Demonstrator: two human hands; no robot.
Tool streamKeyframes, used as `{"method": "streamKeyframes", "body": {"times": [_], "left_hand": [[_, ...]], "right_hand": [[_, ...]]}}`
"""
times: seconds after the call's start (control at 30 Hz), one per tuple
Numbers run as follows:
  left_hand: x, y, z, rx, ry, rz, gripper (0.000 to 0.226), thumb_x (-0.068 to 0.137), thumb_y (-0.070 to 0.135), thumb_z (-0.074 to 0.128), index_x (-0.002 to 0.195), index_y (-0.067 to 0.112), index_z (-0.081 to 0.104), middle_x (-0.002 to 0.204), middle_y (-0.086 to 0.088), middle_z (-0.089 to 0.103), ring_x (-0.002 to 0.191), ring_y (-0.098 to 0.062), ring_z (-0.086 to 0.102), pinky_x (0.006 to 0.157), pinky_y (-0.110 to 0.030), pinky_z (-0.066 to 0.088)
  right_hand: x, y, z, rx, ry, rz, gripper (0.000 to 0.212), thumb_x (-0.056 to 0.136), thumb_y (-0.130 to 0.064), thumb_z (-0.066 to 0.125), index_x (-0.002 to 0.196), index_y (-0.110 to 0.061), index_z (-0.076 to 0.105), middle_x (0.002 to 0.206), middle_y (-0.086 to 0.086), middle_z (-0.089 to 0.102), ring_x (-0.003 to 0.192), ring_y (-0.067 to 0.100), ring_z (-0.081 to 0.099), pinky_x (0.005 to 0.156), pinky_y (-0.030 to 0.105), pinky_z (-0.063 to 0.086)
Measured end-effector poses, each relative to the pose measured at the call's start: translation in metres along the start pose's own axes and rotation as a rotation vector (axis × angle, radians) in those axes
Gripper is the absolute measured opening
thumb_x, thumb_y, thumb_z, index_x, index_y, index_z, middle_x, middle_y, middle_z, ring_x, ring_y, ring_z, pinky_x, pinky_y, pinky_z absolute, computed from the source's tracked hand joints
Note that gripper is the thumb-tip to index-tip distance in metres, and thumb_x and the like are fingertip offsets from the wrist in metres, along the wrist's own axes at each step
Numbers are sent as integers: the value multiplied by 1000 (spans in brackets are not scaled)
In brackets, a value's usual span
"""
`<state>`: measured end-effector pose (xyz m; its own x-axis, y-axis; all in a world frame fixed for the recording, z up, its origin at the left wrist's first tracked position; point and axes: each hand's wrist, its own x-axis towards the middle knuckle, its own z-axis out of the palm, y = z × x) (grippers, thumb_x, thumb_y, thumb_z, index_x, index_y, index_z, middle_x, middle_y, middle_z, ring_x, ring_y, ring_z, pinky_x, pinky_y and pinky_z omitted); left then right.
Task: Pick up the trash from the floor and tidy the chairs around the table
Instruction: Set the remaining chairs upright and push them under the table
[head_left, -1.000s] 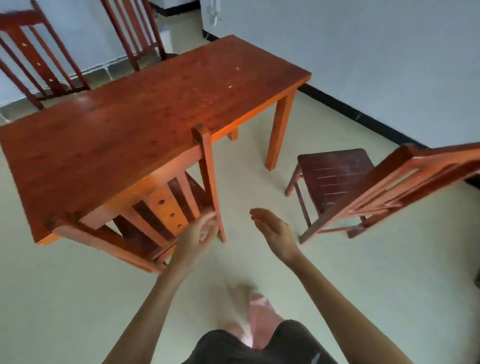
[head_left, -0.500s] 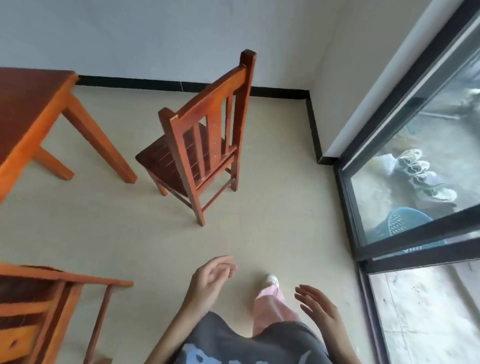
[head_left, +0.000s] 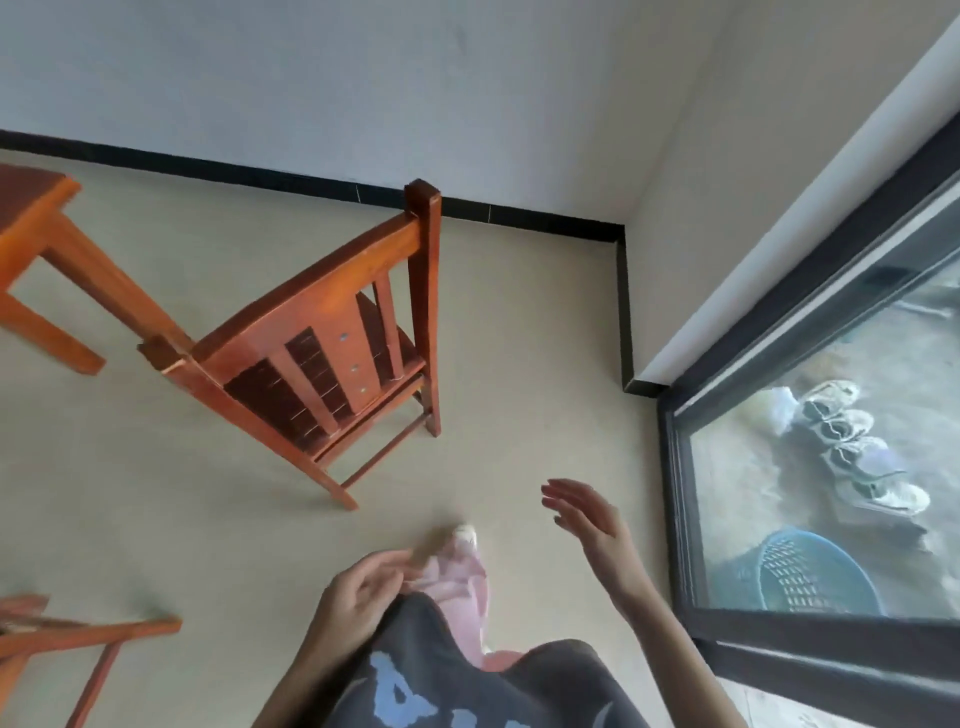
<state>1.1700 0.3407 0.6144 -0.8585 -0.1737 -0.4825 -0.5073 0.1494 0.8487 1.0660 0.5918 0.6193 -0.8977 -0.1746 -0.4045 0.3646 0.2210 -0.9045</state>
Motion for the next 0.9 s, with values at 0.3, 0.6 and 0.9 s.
{"method": "streamKeyframes", "body": {"times": [0.3, 0.6, 0.9], "left_hand": [[121, 95, -4, -55, 136, 66, 33, 84, 15, 58, 87, 47, 67, 91, 10, 74, 89, -15, 69, 78, -17, 52], [154, 201, -72, 752, 840, 450, 54, 68, 27, 74, 117, 14, 55, 113, -2, 63, 109, -17, 56, 90, -28, 48], [194, 179, -126, 1143, 644, -209, 46, 53, 44, 84, 83, 20, 59, 63, 6, 67, 57, -18, 64, 51, -24, 43]], "right_hand": [[153, -75, -5, -179, -119, -98, 25, 89, -12, 57, 96, -36, 62, 106, -8, 69, 102, 12, 64, 95, 37, 50], [252, -216, 77, -865, -206, -1218, 45, 74, -22, 72, 114, -13, 55, 119, 8, 64, 113, 25, 57, 95, 28, 45], [315, -242, 174, -1405, -660, -1337, 60, 43, -42, 89, 91, -24, 58, 59, -7, 65, 48, 11, 62, 42, 20, 43]]}}
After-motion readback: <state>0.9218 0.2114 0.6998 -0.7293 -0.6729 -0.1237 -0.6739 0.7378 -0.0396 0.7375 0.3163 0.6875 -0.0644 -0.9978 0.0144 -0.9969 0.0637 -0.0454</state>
